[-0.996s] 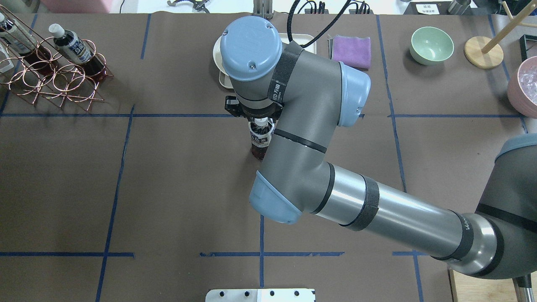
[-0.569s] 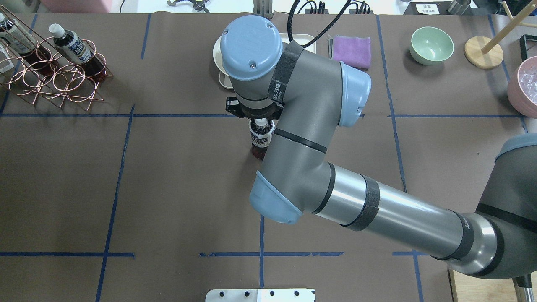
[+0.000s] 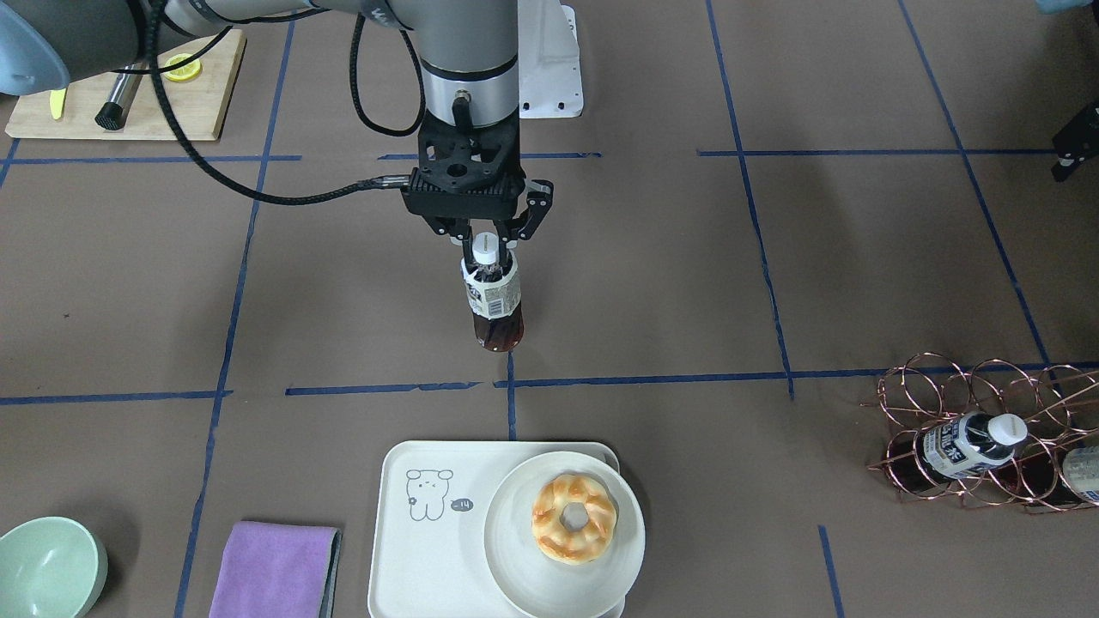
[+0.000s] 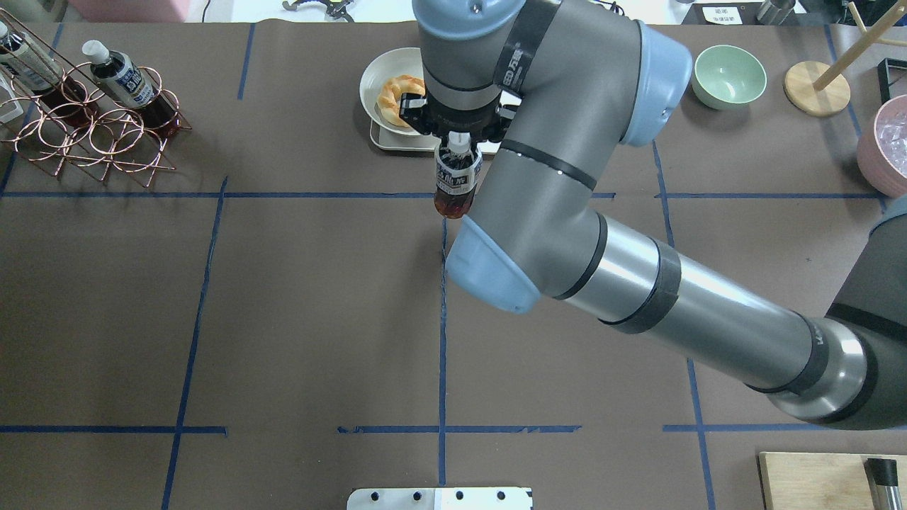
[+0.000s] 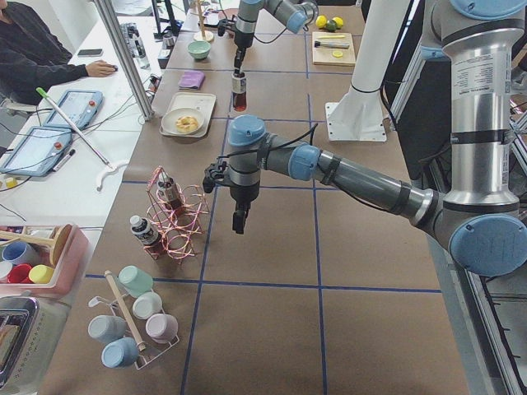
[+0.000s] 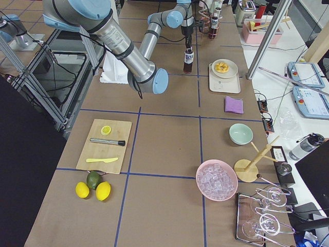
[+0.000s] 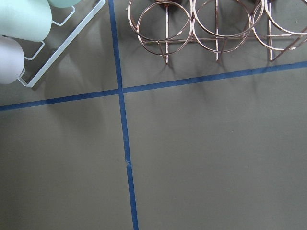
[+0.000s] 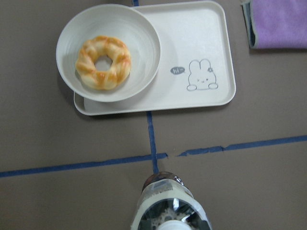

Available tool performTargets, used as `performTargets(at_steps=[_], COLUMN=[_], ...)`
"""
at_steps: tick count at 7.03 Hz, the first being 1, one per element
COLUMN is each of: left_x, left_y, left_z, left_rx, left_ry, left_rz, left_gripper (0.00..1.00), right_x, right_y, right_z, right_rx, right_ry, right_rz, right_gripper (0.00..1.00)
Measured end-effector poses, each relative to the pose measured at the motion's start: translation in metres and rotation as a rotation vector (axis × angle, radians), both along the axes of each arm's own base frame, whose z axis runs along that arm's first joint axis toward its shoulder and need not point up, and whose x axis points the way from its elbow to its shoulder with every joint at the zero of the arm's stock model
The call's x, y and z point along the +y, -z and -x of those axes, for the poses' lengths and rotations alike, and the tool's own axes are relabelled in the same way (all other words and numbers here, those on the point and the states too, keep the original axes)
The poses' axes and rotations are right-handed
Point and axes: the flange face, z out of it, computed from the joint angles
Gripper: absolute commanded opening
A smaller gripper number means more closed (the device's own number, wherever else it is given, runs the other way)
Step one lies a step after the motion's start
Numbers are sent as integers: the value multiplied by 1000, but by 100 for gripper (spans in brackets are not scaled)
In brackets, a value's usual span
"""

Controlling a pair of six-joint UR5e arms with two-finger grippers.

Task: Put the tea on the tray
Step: 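Lift the bottle with the right gripper and set it on the tray beside the bowl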

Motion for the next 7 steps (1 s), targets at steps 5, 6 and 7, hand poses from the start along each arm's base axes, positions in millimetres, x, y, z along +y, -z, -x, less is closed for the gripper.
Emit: performTargets(at_steps=[5,6,7], left_x=[-2,-2,-2], left_y=[8,9,9], left_z=[6,7,9], left_rx=[3,4,4], left_ry=[13,17,21], left_rz=[-18,-19,-20], left_gripper=[100,100,100], right_x=[-164,-185,-197], right_y=[-43,-59,-72], right_z=[-45,-46,-43], right_rx=[50,58,62], right_ry=[-14,-4,2], right_rz=[-15,-12,-10], right_gripper=[0,0,0])
